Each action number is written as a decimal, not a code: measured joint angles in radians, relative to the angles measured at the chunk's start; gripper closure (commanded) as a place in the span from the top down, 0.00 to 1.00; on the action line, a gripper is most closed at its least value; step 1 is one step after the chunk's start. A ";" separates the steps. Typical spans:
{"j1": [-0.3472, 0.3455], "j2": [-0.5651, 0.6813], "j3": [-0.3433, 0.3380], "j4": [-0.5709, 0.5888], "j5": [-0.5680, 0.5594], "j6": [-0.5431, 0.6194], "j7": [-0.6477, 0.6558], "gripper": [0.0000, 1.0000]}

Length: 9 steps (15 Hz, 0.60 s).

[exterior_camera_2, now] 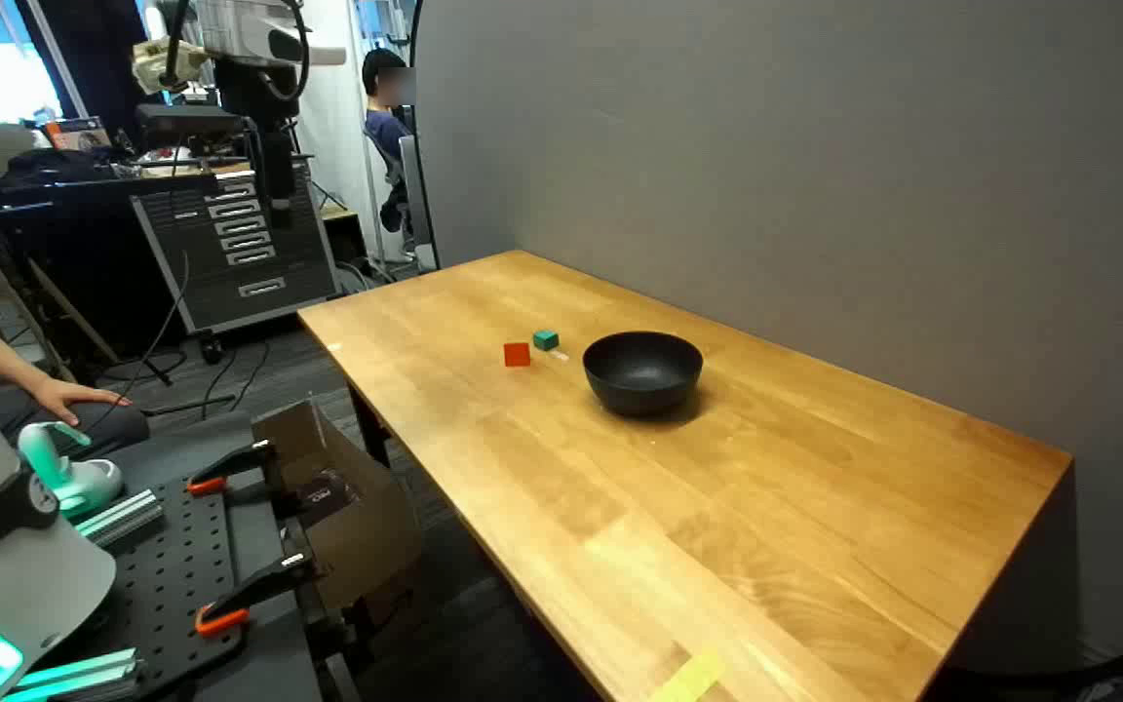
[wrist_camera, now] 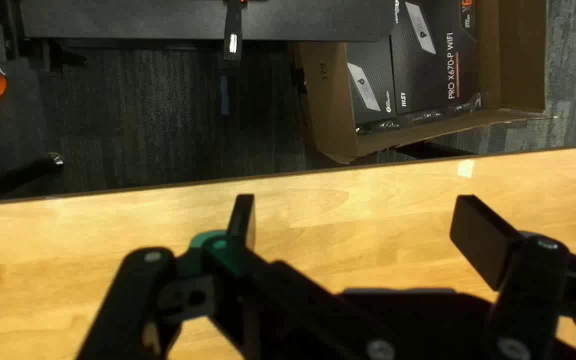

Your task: Put the blocks in the bowl

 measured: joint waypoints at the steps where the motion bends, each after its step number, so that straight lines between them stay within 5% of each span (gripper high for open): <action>1: 0.000 0.000 0.000 0.001 0.000 0.000 0.000 1.00; 9: -0.002 0.016 0.001 -0.001 0.000 0.017 -0.001 1.00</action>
